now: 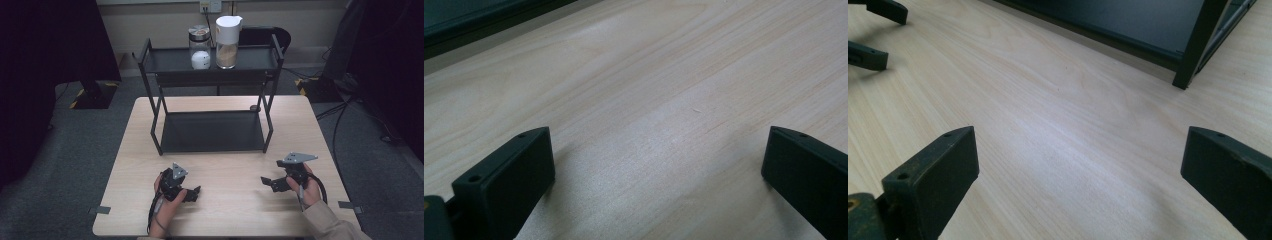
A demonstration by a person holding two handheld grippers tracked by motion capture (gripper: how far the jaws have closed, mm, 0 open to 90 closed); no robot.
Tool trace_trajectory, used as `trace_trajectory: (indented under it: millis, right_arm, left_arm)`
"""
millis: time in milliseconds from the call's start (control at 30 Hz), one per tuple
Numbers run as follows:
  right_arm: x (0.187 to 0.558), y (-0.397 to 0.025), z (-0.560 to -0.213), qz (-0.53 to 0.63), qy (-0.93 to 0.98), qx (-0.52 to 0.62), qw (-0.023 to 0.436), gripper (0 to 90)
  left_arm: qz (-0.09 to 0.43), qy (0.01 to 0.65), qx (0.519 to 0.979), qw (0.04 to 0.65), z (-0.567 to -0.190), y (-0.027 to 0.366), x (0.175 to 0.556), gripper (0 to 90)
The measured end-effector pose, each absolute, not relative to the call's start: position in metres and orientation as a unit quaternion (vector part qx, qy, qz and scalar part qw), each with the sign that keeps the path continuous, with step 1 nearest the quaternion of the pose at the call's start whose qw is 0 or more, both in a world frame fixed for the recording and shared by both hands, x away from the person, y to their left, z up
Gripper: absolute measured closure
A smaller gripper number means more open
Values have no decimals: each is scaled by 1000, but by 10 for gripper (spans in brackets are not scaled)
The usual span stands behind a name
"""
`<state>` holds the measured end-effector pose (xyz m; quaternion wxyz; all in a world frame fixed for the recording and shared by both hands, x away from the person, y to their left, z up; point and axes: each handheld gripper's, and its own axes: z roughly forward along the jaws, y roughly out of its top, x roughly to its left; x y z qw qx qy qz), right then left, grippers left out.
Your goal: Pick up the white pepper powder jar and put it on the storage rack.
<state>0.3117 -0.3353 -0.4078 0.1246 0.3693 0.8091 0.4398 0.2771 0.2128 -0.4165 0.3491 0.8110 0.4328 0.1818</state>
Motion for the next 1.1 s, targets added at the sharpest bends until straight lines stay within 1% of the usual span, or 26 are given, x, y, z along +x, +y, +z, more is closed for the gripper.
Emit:
trace_trajectory:
  millis: [667,1100]
  right_arm:
    - [302,-353,-414,425,812,377,133,11]
    - [295,-360,-415,390,832,368,143,15]
  left_arm:
    - [182,433,811,349,-416,213,277,1]
    - [182,433,811,349,-416,213,277,1]
